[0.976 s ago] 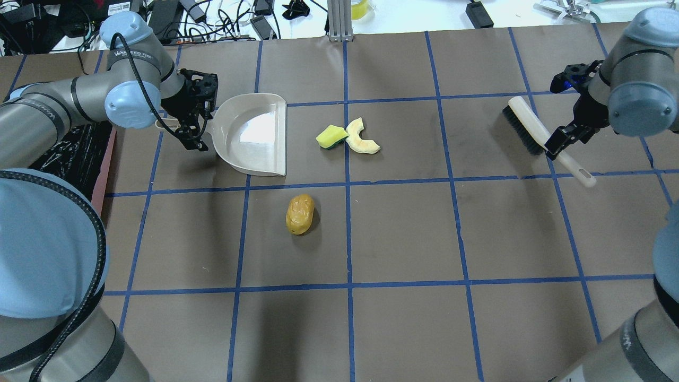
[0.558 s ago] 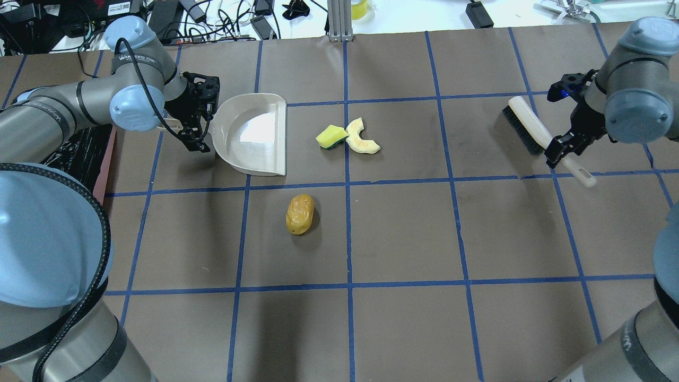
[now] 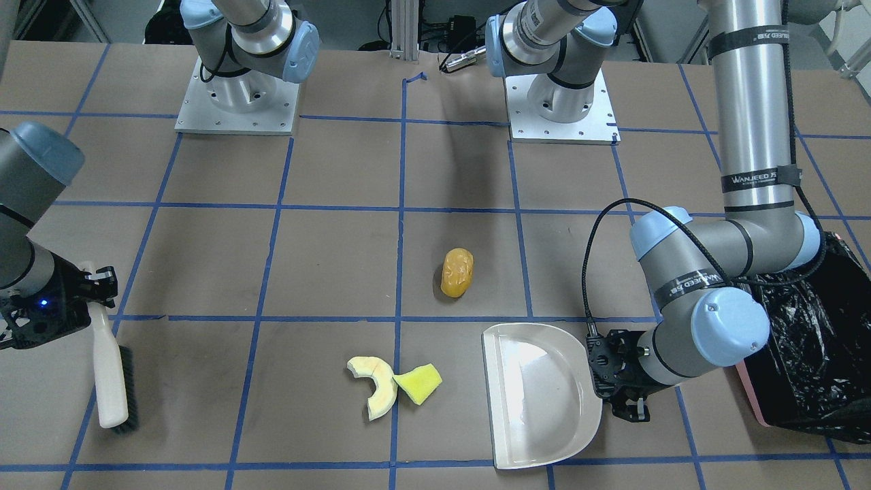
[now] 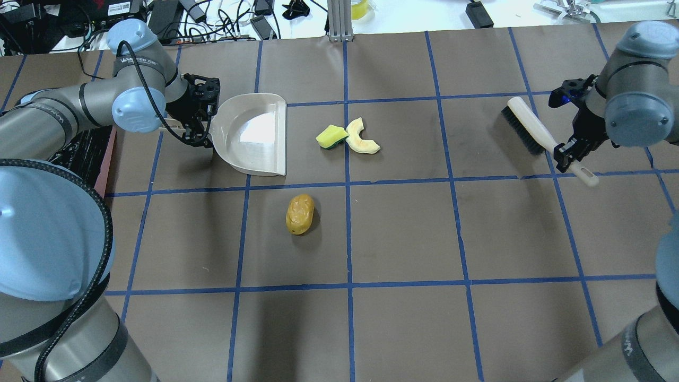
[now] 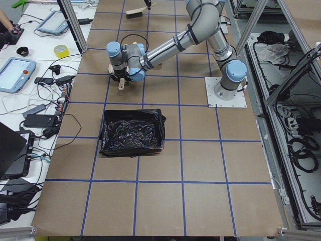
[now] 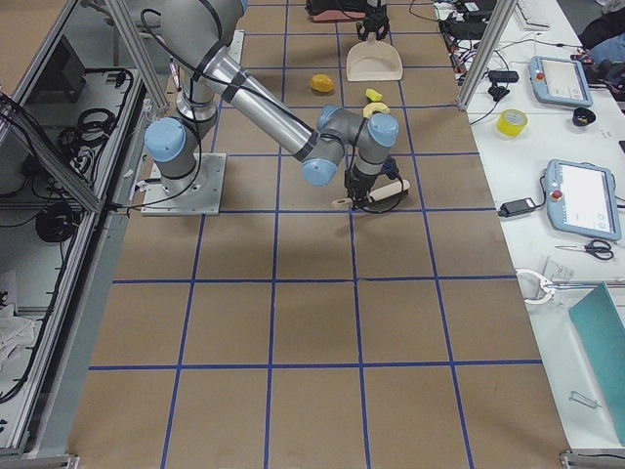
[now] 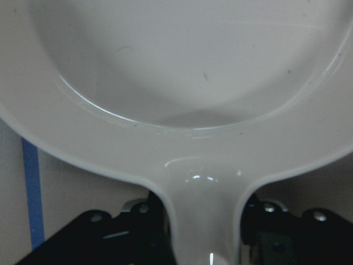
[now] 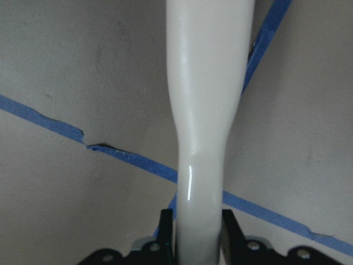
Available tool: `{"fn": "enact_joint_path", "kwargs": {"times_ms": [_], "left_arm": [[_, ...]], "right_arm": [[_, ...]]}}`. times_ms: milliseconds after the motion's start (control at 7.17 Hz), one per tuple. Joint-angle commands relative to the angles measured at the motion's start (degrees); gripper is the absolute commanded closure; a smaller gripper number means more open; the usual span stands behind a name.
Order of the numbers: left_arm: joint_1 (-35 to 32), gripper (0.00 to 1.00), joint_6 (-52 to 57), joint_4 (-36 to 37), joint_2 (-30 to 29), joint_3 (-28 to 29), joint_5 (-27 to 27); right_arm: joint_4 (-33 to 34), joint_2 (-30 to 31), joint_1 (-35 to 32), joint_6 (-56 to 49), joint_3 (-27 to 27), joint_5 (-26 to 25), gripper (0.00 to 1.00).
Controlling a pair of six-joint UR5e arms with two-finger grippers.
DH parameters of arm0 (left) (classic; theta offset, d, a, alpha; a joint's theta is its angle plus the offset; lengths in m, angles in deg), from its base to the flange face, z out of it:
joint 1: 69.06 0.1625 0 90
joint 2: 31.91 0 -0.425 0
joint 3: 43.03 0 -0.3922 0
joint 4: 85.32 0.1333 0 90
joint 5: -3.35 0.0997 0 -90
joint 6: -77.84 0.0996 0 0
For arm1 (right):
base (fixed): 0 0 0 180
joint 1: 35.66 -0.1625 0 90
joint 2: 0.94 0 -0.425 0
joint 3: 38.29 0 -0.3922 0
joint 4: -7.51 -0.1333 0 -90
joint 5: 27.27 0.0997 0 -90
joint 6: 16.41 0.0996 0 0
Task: Sweep and dump trash into bin
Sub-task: 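Close the right gripper on the white brush handle and lift it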
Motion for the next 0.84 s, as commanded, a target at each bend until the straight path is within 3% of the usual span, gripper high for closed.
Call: {"fn": "enact_joint_path", "kwargs": {"times_ms": [0,418,697], "left_arm": [[0.0,0.96,-1.2,0.0,0.0,-0.1,0.0],[0.0,0.96,-2.0,0.0,-0.1,-0.2,0.0],[0.0,0.96,-4.5,0.0,-0.2,-0.2,-0.2]], "right_arm": [[0.0,0.8,-0.1,3.5,0.8,0.8,1.00],[0.0,1.3,-1.9,15.2,3.0,4.1,1.00],[0.4,0.8,-8.8,27.3,3.2,4.1,1.00]]}}
